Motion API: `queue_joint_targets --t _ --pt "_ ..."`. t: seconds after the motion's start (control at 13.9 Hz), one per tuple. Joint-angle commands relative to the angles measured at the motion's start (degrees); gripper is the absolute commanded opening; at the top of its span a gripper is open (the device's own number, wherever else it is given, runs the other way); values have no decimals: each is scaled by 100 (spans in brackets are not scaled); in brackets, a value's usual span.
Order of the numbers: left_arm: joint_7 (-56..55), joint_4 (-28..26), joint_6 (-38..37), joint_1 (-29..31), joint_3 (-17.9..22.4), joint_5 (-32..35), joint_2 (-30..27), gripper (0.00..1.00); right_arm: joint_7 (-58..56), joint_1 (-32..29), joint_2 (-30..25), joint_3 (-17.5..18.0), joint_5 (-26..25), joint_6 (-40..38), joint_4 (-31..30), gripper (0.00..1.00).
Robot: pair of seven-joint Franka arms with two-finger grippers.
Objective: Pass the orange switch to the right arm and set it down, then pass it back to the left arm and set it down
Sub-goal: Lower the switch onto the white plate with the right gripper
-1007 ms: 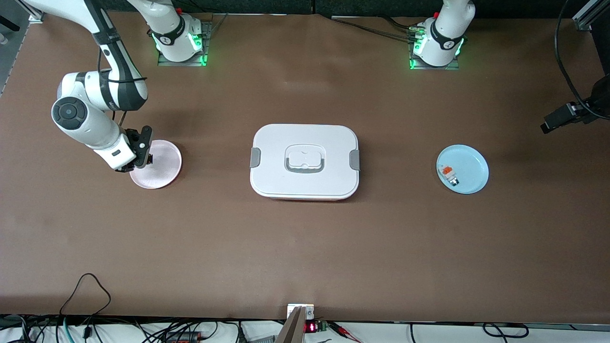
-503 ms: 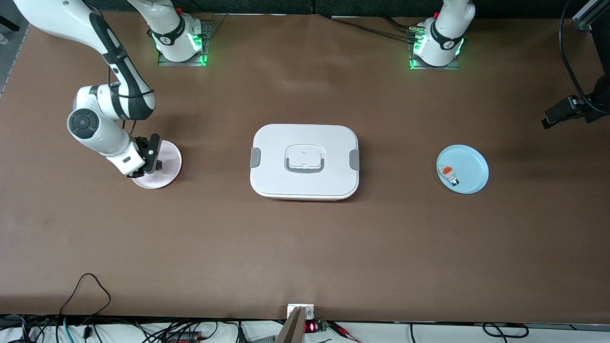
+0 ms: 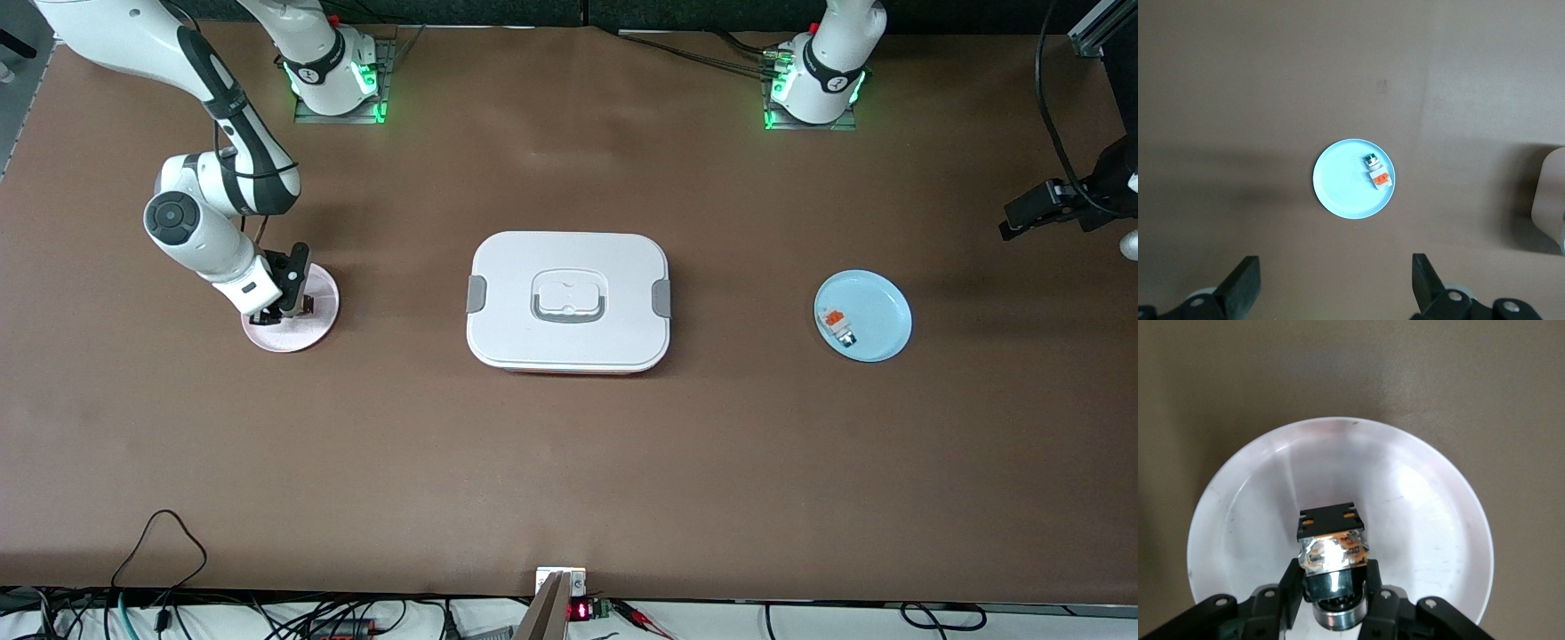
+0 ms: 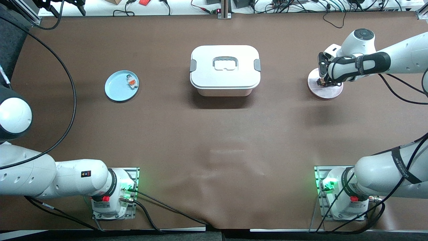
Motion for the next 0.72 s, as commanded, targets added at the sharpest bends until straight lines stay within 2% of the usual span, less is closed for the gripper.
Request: queue_joint_targets --t 0.0,0.22,0.36,0.65 --pt "167 197 -152 -49 49 0 89 100 8 -82 -105 -16 -17 93 -174 100" --pt "159 171 -161 -40 49 0 90 100 79 -56 -360 2 62 -222 36 100" --pt "123 162 -161 -40 49 0 98 100 149 -3 -492 28 168 -643 492 100" --pt "115 162 -161 -31 49 0 98 100 307 348 -510 46 1256 -2540 2126 100"
